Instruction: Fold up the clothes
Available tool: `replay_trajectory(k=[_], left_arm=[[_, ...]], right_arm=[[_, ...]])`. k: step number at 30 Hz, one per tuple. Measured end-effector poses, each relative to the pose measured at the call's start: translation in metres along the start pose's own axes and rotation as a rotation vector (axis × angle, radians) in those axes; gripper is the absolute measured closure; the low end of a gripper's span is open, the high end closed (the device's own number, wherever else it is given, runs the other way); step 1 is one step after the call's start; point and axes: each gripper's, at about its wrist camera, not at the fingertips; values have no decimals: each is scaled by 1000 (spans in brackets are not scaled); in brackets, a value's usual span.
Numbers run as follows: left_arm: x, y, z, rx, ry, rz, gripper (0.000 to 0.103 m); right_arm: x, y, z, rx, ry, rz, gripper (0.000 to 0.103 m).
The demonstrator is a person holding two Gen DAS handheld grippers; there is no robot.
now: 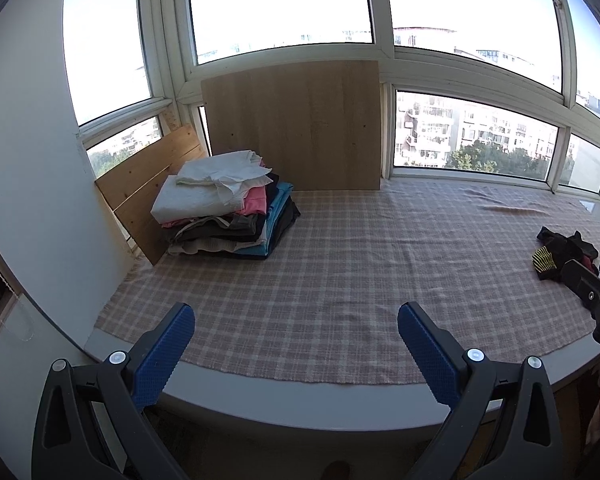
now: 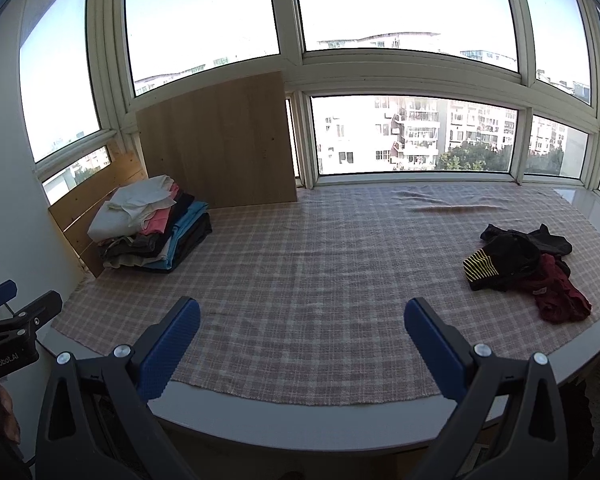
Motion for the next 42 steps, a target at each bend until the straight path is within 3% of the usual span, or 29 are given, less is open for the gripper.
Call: replay_trajectory(k=[14,18,23,28,32,37,42], left_arm=[[5,-17,-17,35,-9,19,1],[10,-22,-22,77,-29,15,1],[12,-35,-35,54,-50,96,4],[4,-48,-49,96,-18,92,3],[0,-67,-60,59,1,119,3],[7,-79,-69,73,-50,93,3],[8,-93,-83,44,-33,140,3]], right_arm=[[0,-16,-9,8,-6,-8,0],[2,-22,-15,17,-15,10,0],[5,-34,-26,12,-49,6,0],[1,-46,-36,7,-54,7,0],[-2,-55,-44,5,-54,9,0],[-4,-63,-54,11,-62,15,0],[-9,-73,-63,9,-36,42,0]])
Point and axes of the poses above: each gripper's, at about its wrist camera, not at the fingertips, and y roughly against the way its jaws point, x to its right, z to its underside, and after that the axes turned 7 degrees about -x, right-handed
